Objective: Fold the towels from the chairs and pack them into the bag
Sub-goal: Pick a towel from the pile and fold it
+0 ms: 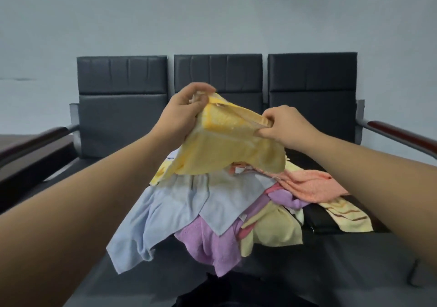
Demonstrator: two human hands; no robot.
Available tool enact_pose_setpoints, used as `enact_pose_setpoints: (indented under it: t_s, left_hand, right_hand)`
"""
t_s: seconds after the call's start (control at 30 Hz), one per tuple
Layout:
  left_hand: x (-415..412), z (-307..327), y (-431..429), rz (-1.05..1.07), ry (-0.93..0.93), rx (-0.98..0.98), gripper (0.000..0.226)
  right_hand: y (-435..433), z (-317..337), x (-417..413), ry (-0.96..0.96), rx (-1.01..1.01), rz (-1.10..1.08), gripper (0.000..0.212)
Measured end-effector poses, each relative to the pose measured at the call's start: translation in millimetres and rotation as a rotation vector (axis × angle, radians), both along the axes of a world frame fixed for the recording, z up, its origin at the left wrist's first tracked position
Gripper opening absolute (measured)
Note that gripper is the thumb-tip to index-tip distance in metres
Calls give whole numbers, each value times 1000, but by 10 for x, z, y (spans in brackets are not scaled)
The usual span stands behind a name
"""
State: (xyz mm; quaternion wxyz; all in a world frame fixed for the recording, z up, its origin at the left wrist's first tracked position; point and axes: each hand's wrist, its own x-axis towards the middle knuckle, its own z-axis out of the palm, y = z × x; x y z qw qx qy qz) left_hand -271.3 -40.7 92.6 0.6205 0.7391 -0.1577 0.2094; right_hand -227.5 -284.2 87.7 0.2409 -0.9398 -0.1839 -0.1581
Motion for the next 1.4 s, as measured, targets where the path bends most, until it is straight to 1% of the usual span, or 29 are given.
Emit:
enact_pose_setpoints:
  t_s: [0.1,0.13,0.17,0.2,0.23,0.3,0.33,0.37,0.43,0.5,0.57,0.6,0.7,0.77,0.8,0.87,0.9,0.93,0.97,1.03,1.07,1.1,1.13,1.17,1.2,1.23,1.33,1.37,1.4]
  left_hand:
    - [-183,157,21,-107,89,-157,22]
    - [-230,194,37,-96,103,-170,19]
    - [-276,233,61,-57,108,-144,14]
    - [-315,273,96,15,104,-50,8]
    - [-348,307,132,115,97,123,12]
    - [-384,361,187,351,77,560,28]
    - [-403,393,198,418,54,693,30]
    - [-427,424,203,444,26,742,28]
    - [-451,480,197,466,-18,720,20]
    - [-462,523,169,481,-25,715,20]
    - [-470,576,146,499,-20,751,22]
    - [-470,597,147,518,-21,772,20]
    - [-489,643,155,593,-3,830,18]
    - [-533,638,124,603,55,836,19]
    - [-553,626,116,599,94,811,19]
    - [-566,607,147,587,145,775,17]
    - [-580,592,187,540,170,744,15]
    - [-596,569,232,431,211,662,14]
    - [-641,556,259,263,285,524,15]
    - [-800,574,285,-142,405,165,17]
    - [-875,603,297,-304,411,33,22]
    - [-943,649,296,-417,396,-41,30]
    - [-985,695,289,-479,368,-81,37]
    - [-995,729,276,-487,346,-102,36]
    - [-979,741,256,-447,333,-93,27]
    - [-961,738,224,-368,330,-34,18]
    - [-815,611,198,-56,338,292,17]
    - [-765,555,221,29,320,372,17]
    - [-719,507,240,86,300,412,16]
  right_hand:
    - [-131,131,-155,50,-53,-61,10]
    - [-188,153,-192,72,-77,-79,9]
    - [-252,178,-230,88,-96,-95,10]
    - [-314,201,-264,104,-107,-106,14]
    - [-373,235,-301,119,-104,-120,20]
    - [-490,319,-355,117,-47,-151,32]
    - [-550,366,-378,104,6,-160,35]
    - [-595,401,-397,98,71,-152,35]
    - [-648,445,-432,118,183,-107,30]
    - [-665,458,-450,115,221,-86,25]
    - [-677,478,-468,103,238,-77,18]
    - [-685,486,-481,100,232,-80,13]
    - [-686,458,-524,32,104,-169,7]
    - [-673,377,-548,19,127,-209,8]
    - [-662,331,-552,39,203,-206,8]
    - [-660,293,-581,102,479,-178,7]
    - [-664,304,-608,133,626,-151,6]
    - [-672,333,-641,174,776,-102,5]
    - [-680,378,-680,239,928,-13,4]
    - [-729,465,-782,391,1193,270,9]
    - [-765,505,-833,447,1282,415,13]
    - [-801,533,-870,486,1350,525,18]
    - [-827,550,-898,501,1384,584,20]
    - [-841,553,-900,509,1392,590,22]
    - [-840,549,-887,507,1373,559,25]
    - [-828,533,-854,495,1340,489,27]
    - [-803,466,-730,337,1187,128,36]
    - [-808,446,-709,285,1130,19,36]
    - [-825,420,-679,250,1084,-60,35]
